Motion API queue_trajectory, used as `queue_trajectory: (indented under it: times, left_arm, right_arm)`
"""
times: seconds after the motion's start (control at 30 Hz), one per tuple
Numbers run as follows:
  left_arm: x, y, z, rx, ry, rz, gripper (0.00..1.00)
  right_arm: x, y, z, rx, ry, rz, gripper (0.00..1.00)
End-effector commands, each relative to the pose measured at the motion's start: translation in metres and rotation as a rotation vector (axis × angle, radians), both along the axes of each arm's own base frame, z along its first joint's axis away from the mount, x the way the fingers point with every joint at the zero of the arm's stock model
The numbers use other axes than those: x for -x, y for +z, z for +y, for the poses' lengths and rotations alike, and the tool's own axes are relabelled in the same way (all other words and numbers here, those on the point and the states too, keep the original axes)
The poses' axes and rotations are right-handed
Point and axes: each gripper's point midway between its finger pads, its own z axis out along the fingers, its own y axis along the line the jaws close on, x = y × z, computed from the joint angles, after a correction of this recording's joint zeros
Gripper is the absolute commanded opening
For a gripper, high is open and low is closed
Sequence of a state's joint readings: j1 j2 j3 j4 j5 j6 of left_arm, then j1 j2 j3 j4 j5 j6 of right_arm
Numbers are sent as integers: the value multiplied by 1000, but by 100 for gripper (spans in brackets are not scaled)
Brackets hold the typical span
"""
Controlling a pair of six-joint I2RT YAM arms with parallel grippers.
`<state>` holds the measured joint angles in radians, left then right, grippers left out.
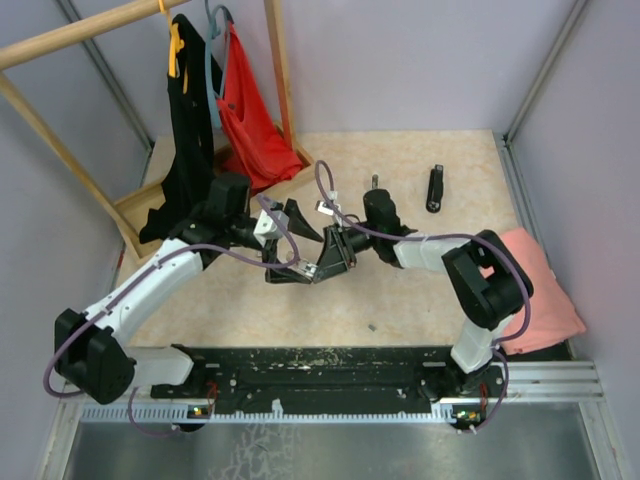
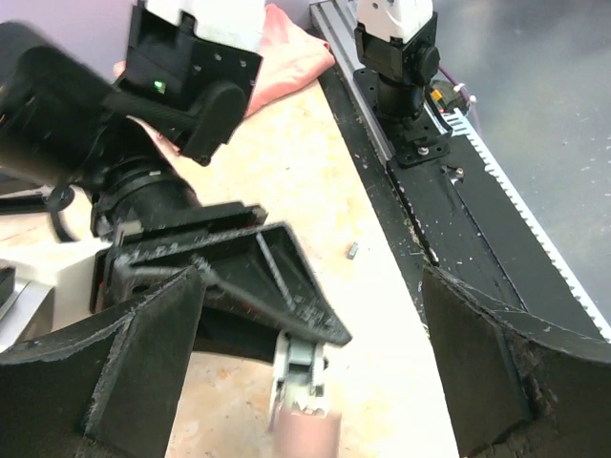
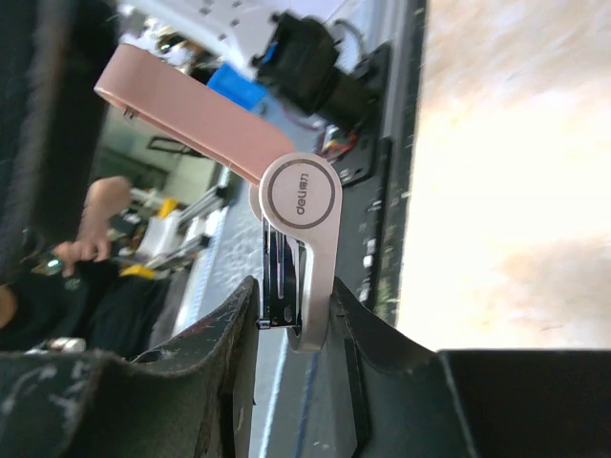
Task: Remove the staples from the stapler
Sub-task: Unload the staple at the center of the board.
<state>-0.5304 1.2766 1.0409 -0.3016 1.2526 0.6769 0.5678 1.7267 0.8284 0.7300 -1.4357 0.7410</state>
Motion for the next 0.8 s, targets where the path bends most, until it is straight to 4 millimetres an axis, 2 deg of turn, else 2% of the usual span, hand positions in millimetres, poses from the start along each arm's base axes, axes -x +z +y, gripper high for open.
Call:
queue_trajectory:
  times: [0.0, 0.2, 0.27, 0.37, 0.47, 0.6, 0.63, 0.77]
  left_arm:
    - [4, 23, 8, 1, 9, -79, 100]
    - [1, 37, 21, -62, 89, -170, 100]
    - [-8, 42, 25, -94, 168, -176, 100]
    - [-36, 47, 32, -132, 356, -165, 100]
    - [-52, 41, 38, -191, 451, -148, 100]
    - [-61, 26, 38, -270, 476, -79, 100]
    - [-64, 20, 37, -293, 478, -55, 100]
    - [-66, 6, 32, -348, 467, -4, 100]
  right_arm:
    - [-10, -12, 3, 104, -43, -125, 1]
    - [-17, -22, 3, 155, -80, -155, 1]
    - [-19, -25, 2, 175, -87, -182, 2]
    - [-28, -28, 0, 224, -123, -244, 2]
    - [-36, -32, -3, 263, -150, -305, 2]
    - [-44, -38, -7, 309, -169, -356, 2]
    - [-45, -28, -8, 298, -180, -390, 2]
    - [-48, -25, -11, 303, -191, -441, 2]
